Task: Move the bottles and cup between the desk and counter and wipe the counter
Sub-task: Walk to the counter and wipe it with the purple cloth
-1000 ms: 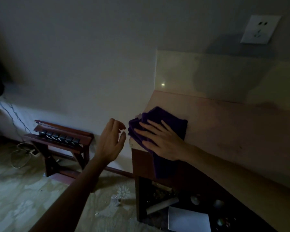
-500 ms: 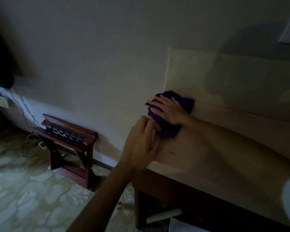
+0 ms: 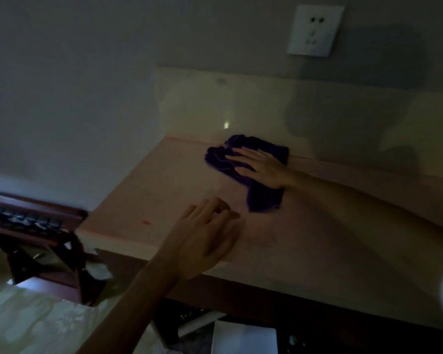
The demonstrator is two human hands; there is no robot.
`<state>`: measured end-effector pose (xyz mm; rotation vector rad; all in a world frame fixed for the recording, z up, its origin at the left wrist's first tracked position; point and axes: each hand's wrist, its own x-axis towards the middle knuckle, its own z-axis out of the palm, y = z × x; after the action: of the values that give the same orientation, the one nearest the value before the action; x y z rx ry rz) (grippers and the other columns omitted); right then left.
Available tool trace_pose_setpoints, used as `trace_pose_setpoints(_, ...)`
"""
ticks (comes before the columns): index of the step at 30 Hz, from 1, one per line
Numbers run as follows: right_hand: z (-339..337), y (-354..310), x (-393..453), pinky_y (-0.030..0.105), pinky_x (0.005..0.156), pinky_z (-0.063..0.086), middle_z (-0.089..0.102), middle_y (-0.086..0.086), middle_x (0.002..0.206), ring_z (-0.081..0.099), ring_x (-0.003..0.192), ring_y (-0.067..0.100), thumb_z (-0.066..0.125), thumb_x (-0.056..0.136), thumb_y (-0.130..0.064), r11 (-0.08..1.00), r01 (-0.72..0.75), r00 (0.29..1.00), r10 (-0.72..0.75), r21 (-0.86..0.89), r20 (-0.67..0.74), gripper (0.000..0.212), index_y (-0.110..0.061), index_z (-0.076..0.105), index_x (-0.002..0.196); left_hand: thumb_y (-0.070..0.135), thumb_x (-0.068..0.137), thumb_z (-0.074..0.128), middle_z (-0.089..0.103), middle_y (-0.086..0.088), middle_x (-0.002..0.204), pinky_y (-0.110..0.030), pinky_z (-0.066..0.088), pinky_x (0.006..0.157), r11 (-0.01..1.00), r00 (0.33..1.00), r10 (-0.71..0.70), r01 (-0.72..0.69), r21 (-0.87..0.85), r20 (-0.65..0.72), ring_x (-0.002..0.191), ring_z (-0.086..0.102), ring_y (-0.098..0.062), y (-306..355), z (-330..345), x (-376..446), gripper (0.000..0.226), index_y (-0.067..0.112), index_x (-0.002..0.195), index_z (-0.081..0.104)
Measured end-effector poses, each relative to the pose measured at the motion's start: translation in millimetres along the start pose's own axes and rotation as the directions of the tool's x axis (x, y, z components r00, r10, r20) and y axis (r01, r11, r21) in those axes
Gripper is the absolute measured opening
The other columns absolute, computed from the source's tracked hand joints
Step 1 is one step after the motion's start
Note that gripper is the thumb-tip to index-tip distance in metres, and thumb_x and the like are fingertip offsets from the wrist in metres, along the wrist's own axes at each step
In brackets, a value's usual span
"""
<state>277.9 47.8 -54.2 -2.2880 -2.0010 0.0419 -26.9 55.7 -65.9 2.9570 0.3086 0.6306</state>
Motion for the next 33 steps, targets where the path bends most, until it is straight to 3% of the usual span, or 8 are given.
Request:
trace_pose_setpoints(4,-11.9,86.0,-97.6,0.043,0.121,0.008,0.016,-0.014,0.161,0.013,0.149,0.009,0.027,0.098,-0.054,0.987,-0.158,0.987,0.158,-0.001,-0.013,0.051,-0.045,0.021,0.149,0.050,0.095,0.041,0.055,0.008,0.128,-0.037,0.046,0.080,0.993,0.993,0.102,-0.105,0.051,0.062,0.105,0.061,-0.016,20.4,8.7,13.1,0.039,0.034,0.127,0.058)
trace_pose_setpoints(6,-19.2,117.6,-143.8,0.046,0.121,0.012,0.021,-0.010,0.160,0.018,0.148,0.011,0.023,0.094,-0.060,0.973,-0.230,0.973,0.230,0.005,-0.023,0.055,-0.044,0.023,0.147,0.053,0.095,0.039,0.054,0.011,0.130,-0.035,0.044,0.081,0.993,0.992,0.091,-0.096,0.061,0.082,0.108,0.061,-0.015,24.2,12.5,14.3,0.042,0.037,0.129,0.057)
trace_pose_setpoints(10,-26.1,173.5,-213.3,0.041,0.121,0.012,0.025,-0.010,0.159,0.021,0.147,0.011,0.033,0.101,-0.045,0.921,-0.388,0.920,0.389,0.029,-0.058,0.043,-0.044,0.032,0.143,0.054,0.094,0.037,0.053,0.011,0.130,-0.034,0.041,0.082,0.994,0.994,0.065,-0.072,0.079,0.088,0.110,0.060,-0.015,29.2,16.1,13.5,0.043,0.038,0.129,0.056)
trace_pose_setpoints(12,-26.9,190.6,-238.7,0.040,0.121,0.013,0.026,-0.008,0.159,0.022,0.147,0.011,0.032,0.101,-0.046,0.894,-0.446,0.893,0.448,0.040,-0.052,0.038,-0.049,0.026,0.138,0.054,0.094,0.036,0.054,0.010,0.129,-0.035,0.043,0.081,0.995,0.994,0.054,-0.061,0.084,0.090,0.111,0.059,-0.016,29.5,16.1,13.7,0.044,0.038,0.129,0.057)
trace_pose_setpoints(19,-33.3,209.3,-320.5,0.047,0.120,0.007,0.015,-0.012,0.162,0.012,0.150,0.014,0.017,0.095,-0.063,0.677,-0.736,0.672,0.734,0.027,-0.100,0.054,-0.050,0.020,0.147,0.056,0.095,0.029,0.054,0.011,0.130,-0.034,0.043,0.081,0.993,0.994,0.037,-0.049,0.111,0.107,0.109,0.059,-0.015,32.6,12.9,11.6,0.048,0.038,0.128,0.059)
trace_pose_setpoints(23,-30.8,197.9,-352.1,0.047,0.120,0.004,0.010,-0.017,0.162,0.008,0.150,0.014,0.005,0.080,-0.075,0.603,-0.795,0.596,0.798,0.075,-0.092,0.069,-0.056,0.016,0.145,0.055,0.095,0.030,0.054,0.010,0.129,-0.034,0.043,0.080,0.991,0.989,0.064,-0.078,0.106,0.130,0.108,0.061,-0.017,33.6,7.6,11.1,0.049,0.036,0.129,0.059)
trace_pose_setpoints(29,-21.7,165.0,-337.8,0.043,0.120,0.003,0.009,-0.014,0.162,0.005,0.151,0.017,0.017,0.096,-0.060,0.575,-0.817,0.571,0.817,0.040,-0.085,0.054,-0.049,0.015,0.149,0.060,0.092,0.033,0.052,0.012,0.134,-0.030,0.037,0.082,0.992,0.977,0.059,-0.080,0.098,0.204,0.113,0.058,-0.014,3.8,-10.4,-1.7,0.052,0.039,0.137,0.049)
trace_pose_setpoints(33,-15.7,130.9,-296.6,0.044,0.121,0.001,0.007,-0.017,0.162,0.002,0.151,0.014,0.015,0.098,-0.056,0.666,-0.745,0.664,0.746,0.035,-0.049,0.052,-0.048,0.012,0.149,0.066,0.091,0.031,0.050,0.011,0.136,-0.028,0.036,0.084,0.992,0.975,0.042,-0.067,0.110,0.220,0.114,0.058,-0.014,-19.8,-18.5,-11.2,0.057,0.039,0.139,0.048)
